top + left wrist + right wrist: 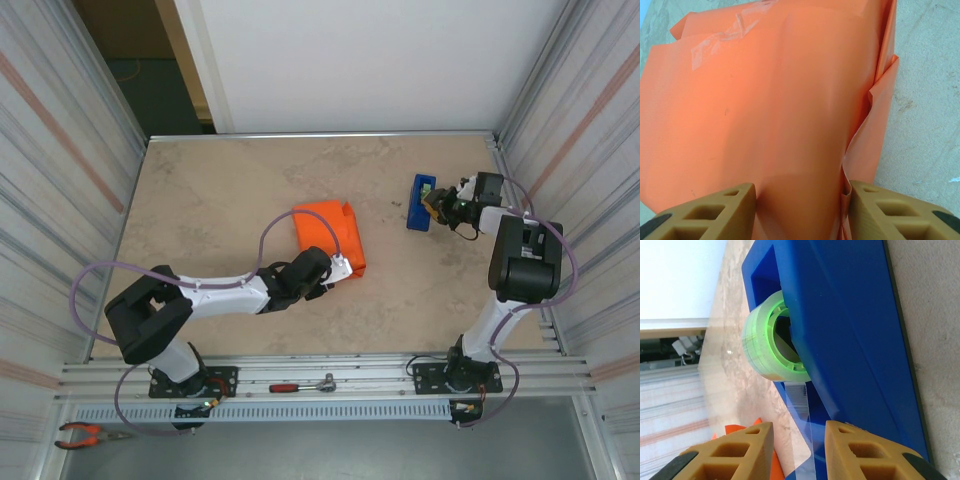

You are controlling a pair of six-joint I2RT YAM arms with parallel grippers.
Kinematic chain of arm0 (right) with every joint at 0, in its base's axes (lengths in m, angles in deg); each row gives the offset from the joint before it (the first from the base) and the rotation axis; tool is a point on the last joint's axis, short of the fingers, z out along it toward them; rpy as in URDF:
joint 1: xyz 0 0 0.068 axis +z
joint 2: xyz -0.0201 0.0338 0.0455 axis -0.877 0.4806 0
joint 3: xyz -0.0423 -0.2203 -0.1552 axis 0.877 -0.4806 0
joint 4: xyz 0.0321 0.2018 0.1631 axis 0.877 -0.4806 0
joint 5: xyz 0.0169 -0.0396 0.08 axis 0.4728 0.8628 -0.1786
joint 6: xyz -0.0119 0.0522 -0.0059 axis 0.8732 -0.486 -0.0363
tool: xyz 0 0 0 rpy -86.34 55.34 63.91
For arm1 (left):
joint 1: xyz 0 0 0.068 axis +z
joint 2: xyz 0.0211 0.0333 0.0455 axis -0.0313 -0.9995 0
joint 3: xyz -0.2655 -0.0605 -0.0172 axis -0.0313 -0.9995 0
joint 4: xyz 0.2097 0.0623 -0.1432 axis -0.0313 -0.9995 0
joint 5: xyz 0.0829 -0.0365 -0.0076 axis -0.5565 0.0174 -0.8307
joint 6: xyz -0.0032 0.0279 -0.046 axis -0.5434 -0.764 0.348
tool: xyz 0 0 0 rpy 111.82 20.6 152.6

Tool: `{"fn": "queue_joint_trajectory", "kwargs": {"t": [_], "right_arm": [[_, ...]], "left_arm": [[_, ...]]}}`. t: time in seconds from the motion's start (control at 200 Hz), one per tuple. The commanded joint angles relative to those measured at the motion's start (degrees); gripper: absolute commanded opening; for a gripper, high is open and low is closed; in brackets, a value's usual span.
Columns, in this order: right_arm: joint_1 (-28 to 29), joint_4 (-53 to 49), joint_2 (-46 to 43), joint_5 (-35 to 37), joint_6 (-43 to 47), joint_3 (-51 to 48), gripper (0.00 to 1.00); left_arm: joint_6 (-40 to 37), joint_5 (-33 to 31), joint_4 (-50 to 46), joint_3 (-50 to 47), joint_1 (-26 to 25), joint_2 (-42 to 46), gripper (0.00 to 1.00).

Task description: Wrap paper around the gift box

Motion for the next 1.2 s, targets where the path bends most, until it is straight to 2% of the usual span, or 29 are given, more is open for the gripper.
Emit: {"fn": "queue_joint_trajectory", "kwargs": {"t": [0.0,0.456,0.872,1.037,1.132,1.192], "right_arm": [[0.5,1.2,1.5,-1.2,0.6,0.2,0.31],[-1.2,9.3,1.0,-4.2,-3.1,-6.1,0.31],[-1.2,13.3,0.0,-4.9,-5.2,-9.1,0.24],[-1.2,13.8,-0.3,-5.5,-5.6,-9.5,0.15],[-1.2,13.7,-0.8,-5.8,-5.8,-9.4,0.0],[-1.2,13.4,-1.4,-6.4,-6.2,-9.2,0.0]], "left_arm": [[1.7,2.0,-3.7,-0.3,0.6,-2.5,0.5],[1.7,2.2,-3.9,-0.2,0.6,-2.8,0.5],[1.8,2.3,-4.1,-0.2,0.6,-2.8,0.49],[1.8,2.2,-4.2,-0.2,0.6,-2.6,0.49],[1.9,2.2,-4.3,-0.2,0.5,-2.4,0.49],[1.9,2.2,-4.4,-0.2,0.5,-2.4,0.49]]}}
